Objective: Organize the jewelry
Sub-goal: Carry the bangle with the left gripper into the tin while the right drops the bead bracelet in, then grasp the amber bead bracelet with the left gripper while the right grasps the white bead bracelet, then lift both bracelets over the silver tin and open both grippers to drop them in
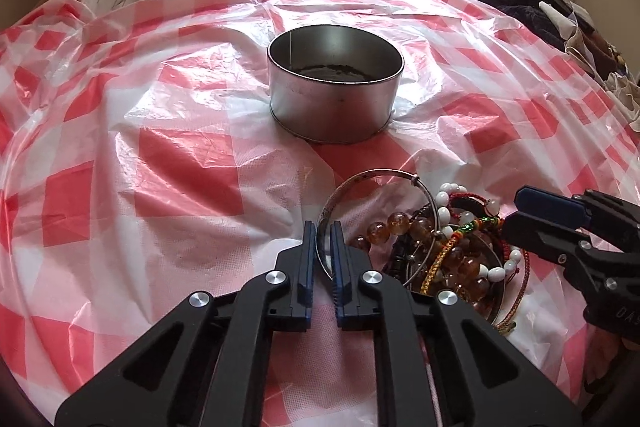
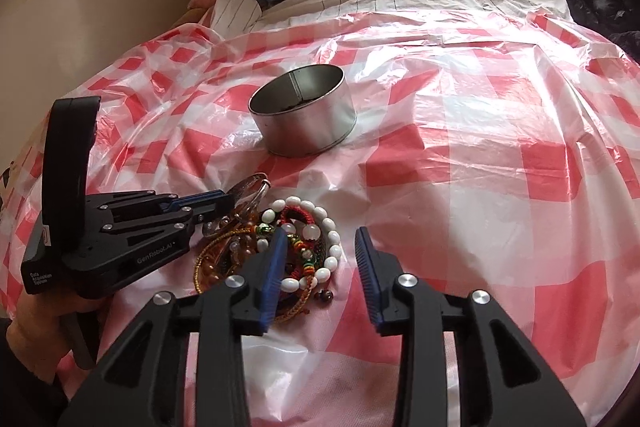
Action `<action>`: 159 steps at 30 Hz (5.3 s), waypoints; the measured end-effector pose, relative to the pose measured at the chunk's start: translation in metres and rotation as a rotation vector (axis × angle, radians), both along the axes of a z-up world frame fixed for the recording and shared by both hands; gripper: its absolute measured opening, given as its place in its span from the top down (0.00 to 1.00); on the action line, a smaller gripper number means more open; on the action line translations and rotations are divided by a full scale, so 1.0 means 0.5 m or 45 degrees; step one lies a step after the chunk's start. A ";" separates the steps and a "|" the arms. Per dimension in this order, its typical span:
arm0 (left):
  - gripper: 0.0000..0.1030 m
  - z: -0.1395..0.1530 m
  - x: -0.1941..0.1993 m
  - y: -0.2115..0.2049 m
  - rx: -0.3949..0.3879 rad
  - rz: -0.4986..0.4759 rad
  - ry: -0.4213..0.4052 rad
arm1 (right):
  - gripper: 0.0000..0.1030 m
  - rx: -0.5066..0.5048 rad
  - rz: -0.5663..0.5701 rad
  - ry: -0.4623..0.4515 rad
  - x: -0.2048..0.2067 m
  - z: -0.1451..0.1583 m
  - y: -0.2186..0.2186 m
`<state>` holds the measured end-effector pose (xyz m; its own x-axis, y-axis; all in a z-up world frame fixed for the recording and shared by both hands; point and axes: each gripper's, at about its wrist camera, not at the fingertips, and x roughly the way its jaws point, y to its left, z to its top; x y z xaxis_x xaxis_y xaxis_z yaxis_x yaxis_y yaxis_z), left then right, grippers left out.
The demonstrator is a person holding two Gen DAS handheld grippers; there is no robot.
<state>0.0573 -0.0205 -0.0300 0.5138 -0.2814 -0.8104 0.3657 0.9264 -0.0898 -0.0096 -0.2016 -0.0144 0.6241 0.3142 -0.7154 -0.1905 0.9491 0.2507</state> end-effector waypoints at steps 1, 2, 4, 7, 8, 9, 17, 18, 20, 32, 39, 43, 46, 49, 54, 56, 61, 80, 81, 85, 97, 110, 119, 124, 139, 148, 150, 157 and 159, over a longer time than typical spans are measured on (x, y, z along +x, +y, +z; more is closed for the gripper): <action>0.92 0.000 -0.001 -0.001 0.005 -0.002 -0.003 | 0.65 0.002 0.007 0.009 0.001 -0.003 0.002; 0.93 0.000 -0.002 -0.003 0.009 -0.008 -0.004 | 0.66 -0.002 0.018 0.022 0.003 -0.009 0.005; 0.97 0.005 -0.007 -0.006 -0.001 -0.025 -0.013 | 0.78 -0.002 0.044 0.045 0.005 -0.016 0.012; 0.97 0.024 -0.015 -0.001 -0.035 -0.023 -0.052 | 0.91 -0.018 0.051 0.015 -0.002 -0.008 0.014; 0.97 0.032 -0.017 0.002 -0.048 -0.021 -0.066 | 0.91 -0.019 0.046 -0.010 -0.005 0.000 0.013; 0.97 0.040 -0.018 0.006 -0.064 -0.016 -0.077 | 0.91 -0.022 0.040 -0.037 -0.009 0.008 0.012; 0.97 0.107 -0.023 0.027 -0.135 0.013 -0.169 | 0.91 -0.019 0.004 -0.233 -0.026 0.074 0.008; 0.97 0.115 -0.018 0.030 -0.147 0.022 -0.175 | 0.91 -0.020 -0.003 -0.248 -0.022 0.082 0.008; 0.97 0.136 0.000 0.032 -0.155 0.043 -0.203 | 0.91 -0.035 -0.019 -0.285 -0.013 0.103 0.006; 0.95 0.119 0.177 -0.042 -0.061 0.062 -0.180 | 0.91 -0.119 -0.122 -0.396 0.108 0.177 -0.031; 0.87 0.093 0.192 -0.015 -0.043 0.079 -0.133 | 0.91 0.002 -0.050 -0.361 0.159 0.168 -0.003; 0.76 0.125 0.175 0.032 -0.068 0.135 -0.165 | 0.91 0.124 0.011 -0.338 0.179 0.171 0.023; 0.74 0.139 0.153 0.059 -0.096 0.161 -0.168 | 0.91 0.164 0.046 -0.288 0.207 0.154 0.038; 0.70 0.138 0.116 0.068 -0.104 0.147 -0.153 | 0.80 0.191 0.052 -0.129 0.258 0.091 0.040; 0.65 0.112 0.040 0.048 -0.109 0.055 -0.099 | 0.63 0.175 -0.019 -0.127 0.211 0.089 0.002; 0.65 0.101 0.012 0.035 -0.117 0.008 -0.079 | 0.62 0.152 -0.041 -0.135 0.163 0.101 -0.017; 0.65 0.078 -0.048 -0.001 -0.111 -0.116 -0.042 | 0.61 0.132 -0.087 -0.063 0.046 0.069 -0.067; 0.65 0.025 -0.034 -0.037 0.193 -0.243 -0.035 | 0.59 0.046 0.125 0.123 -0.014 -0.005 0.008; 0.66 0.016 -0.035 -0.047 0.263 -0.242 -0.056 | 0.59 0.022 0.133 0.126 -0.014 -0.007 0.013; 0.69 0.025 -0.026 -0.051 0.370 -0.127 -0.187 | 0.54 -0.079 0.080 0.077 -0.014 -0.003 0.015; 0.70 0.014 -0.014 -0.043 0.281 -0.165 -0.090 | 0.54 0.047 0.063 0.130 0.000 -0.015 -0.007; 0.91 0.072 -0.008 0.007 0.032 -0.083 -0.113 | 0.98 0.130 0.012 -0.015 -0.018 0.027 -0.037; 0.90 0.055 0.007 0.014 0.056 -0.070 -0.075 | 0.69 0.016 0.127 -0.028 -0.017 0.027 0.016; 0.90 0.044 0.009 0.009 0.080 -0.075 -0.061 | 0.72 -0.039 0.192 0.003 -0.011 0.008 0.042; 0.90 0.035 0.013 0.008 0.086 -0.077 -0.048 | 0.92 0.111 0.096 -0.167 -0.019 0.054 -0.003; 0.90 0.113 -0.010 0.031 -0.130 -0.084 -0.192 | 0.92 0.273 0.057 -0.282 -0.033 0.089 -0.037; 0.90 0.107 -0.010 0.026 -0.106 -0.083 -0.189 | 0.92 0.281 0.052 -0.271 -0.031 0.087 -0.039; 0.90 0.123 -0.021 0.012 -0.059 -0.103 -0.248 | 0.92 0.311 0.051 -0.282 -0.027 0.095 -0.045; 0.90 0.131 -0.020 0.007 -0.058 -0.106 -0.258 | 0.92 0.328 0.055 -0.296 -0.022 0.103 -0.045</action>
<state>0.0471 -0.0171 0.0355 0.6382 -0.3634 -0.6787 0.4556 0.8889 -0.0476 -0.0204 -0.2240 0.0372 0.7430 0.4957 -0.4497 -0.3093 0.8501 0.4262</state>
